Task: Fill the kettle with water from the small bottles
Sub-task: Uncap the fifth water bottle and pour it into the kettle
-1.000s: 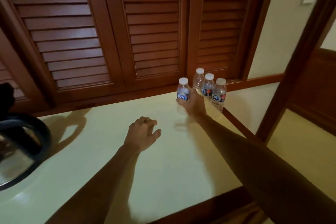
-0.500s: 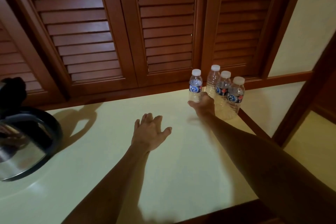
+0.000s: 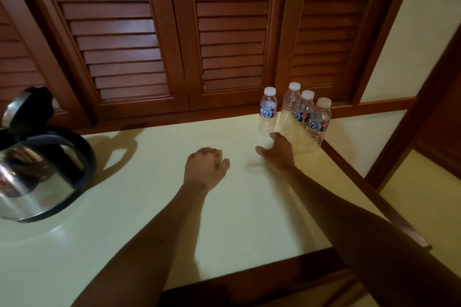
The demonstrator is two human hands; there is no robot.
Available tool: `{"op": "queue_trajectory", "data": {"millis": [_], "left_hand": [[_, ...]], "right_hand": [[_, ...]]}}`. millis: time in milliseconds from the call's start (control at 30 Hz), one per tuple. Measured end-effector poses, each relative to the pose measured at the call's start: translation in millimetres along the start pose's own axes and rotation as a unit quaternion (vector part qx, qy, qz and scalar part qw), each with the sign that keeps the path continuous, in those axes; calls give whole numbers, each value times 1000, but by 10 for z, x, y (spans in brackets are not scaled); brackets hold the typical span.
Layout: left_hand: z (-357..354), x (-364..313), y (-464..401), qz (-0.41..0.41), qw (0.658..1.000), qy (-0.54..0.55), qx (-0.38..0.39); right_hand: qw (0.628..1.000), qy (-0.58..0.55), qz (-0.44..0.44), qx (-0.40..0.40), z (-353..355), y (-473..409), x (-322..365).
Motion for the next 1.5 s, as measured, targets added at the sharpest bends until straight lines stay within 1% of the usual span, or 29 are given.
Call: {"op": "queue_trajectory", "data": {"millis": [67,133,200,267,333,400,500,633,733,833,900,933,1000,1067,1133,1200,1267,1333,1400,1500], "left_hand": [[51,54,133,-12,999,41,4],[101,159,292,-47,997,48,39],[208,360,516,-74,993,55,74],[307,658,782,-91,990,72,84],[399,1034,1086,-101,989,71,76],[512,1442,1409,-106,991,58,53],[707,2090,1913,-103,993,53,20],[947,2971,2431,-78,996,53,2],[1117,3562,2719,-21,995,93,-19],[1244,4123,2948,90,979,171,-57],[1332,4467,3048,189,948,228,-114],[1388,4615,3077,238,930,234,-155],[1526,4862,3122,334,890,208,-229],[1618,5091,3147,404,843,213,-285],[1614,5329,3143,449,802,254,-301],[1579,5543,3124,470,783,293,-283],[1569,5706,3071,469,784,326,-244],[1612,5759,3002,437,805,348,-200],[1690,5723,2952,384,832,365,-167],[1793,5703,2938,283,851,422,-135]], "right_hand": [[998,18,35,42,-98,222,86],[993,28,72,84,-246,440,229],[985,36,108,127,-465,685,445],[974,44,143,167,-753,963,689],[963,60,169,203,-1088,1258,920],[952,72,192,227,-1427,1537,1142],[942,70,221,244,-1897,1962,1457],[927,71,256,263,-2500,2487,1834],[929,84,249,260,-2846,2749,2098],[939,118,240,218,-3039,2830,2229],[935,152,244,208,-3104,2858,2260],[933,165,246,206,-3120,2870,2265],[933,164,254,193,-3125,2881,2282],[934,162,262,179,-3120,2882,2295],[933,168,263,178,-3124,2885,2300],[934,171,259,176,-3135,2887,2287],[934,172,262,171,-3144,2883,2273],[933,174,265,169,-3147,2885,2272],[935,174,261,168,-3141,2895,2277],[934,178,259,167,-3137,2919,2291]]}}
Point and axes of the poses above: each hand's wrist, its own y-axis away from the middle knuckle, its own z-axis out of the back of the hand, x = y × z, the point moved 3 cm from there along -y, towards the middle knuckle, and after that the axes turned 9 degrees about -y, right-handed, at the moved point
